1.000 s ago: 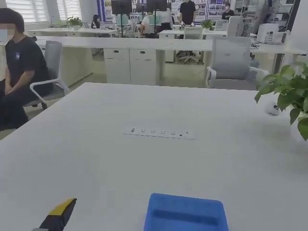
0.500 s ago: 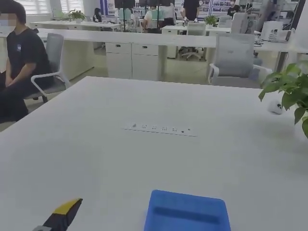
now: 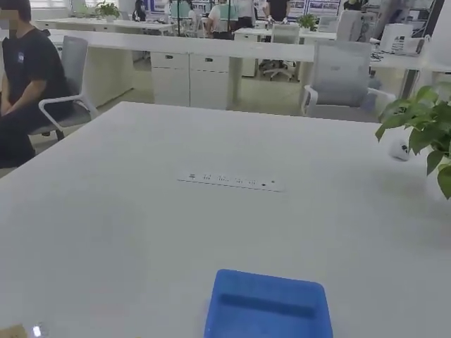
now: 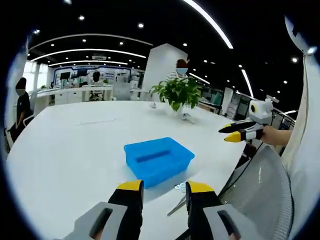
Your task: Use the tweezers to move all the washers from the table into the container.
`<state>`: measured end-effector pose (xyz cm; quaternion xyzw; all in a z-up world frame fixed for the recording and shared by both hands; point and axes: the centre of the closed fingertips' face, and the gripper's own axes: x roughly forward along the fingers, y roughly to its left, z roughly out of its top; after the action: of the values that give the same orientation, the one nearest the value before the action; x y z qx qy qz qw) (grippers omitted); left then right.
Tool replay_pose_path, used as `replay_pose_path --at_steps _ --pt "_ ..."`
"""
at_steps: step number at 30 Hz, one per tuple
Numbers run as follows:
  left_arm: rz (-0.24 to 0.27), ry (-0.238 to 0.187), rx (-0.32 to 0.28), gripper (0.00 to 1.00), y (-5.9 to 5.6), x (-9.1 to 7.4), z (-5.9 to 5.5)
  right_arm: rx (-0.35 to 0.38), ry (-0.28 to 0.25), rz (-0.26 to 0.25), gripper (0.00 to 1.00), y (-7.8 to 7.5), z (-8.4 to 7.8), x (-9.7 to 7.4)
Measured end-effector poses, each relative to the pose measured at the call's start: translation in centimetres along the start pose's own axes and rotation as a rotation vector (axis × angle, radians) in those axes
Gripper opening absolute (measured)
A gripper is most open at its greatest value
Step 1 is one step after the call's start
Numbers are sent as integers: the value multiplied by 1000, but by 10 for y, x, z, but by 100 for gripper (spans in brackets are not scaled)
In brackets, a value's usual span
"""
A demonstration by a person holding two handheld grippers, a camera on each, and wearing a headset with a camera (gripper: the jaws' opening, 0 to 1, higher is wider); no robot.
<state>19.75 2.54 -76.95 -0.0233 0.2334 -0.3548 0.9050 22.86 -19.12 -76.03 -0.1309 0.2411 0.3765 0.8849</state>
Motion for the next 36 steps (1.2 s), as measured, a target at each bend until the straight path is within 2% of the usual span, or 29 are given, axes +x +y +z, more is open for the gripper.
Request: replay_pose_path --at_steps 2,5,8,10,15,17,21,24,29,31,36 --pt "-20 25 20 28 -2 3 -1 -34 17 24 31 7 0 5" --pt "-36 60 52 27 -3 7 -5 -64 29 90 26 21 -1 14" --pt "-67 114 85 25 -6 11 -14 -84 37 128 24 32 -1 20" --pt "-99 168 119 25 -10 13 -24 -98 48 156 22 38 -2 23" --pt "-117 264 185 26 -11 18 -43 -122 66 206 20 53 -5 30" --pt "-136 307 214 26 -13 20 -52 -129 74 219 20 57 -7 32" --pt "-152 358 242 24 -14 25 -62 -143 99 237 20 62 -14 35" --pt "-161 409 309 19 -12 29 -71 -134 110 240 18 64 -18 35" --pt "-182 433 331 18 -13 35 -76 -119 120 245 18 65 -23 35" --pt "-191 461 359 16 -12 36 -80 -118 125 244 18 65 -25 36" --pt "-200 479 377 8 -11 42 -82 -122 165 249 19 68 -36 37"
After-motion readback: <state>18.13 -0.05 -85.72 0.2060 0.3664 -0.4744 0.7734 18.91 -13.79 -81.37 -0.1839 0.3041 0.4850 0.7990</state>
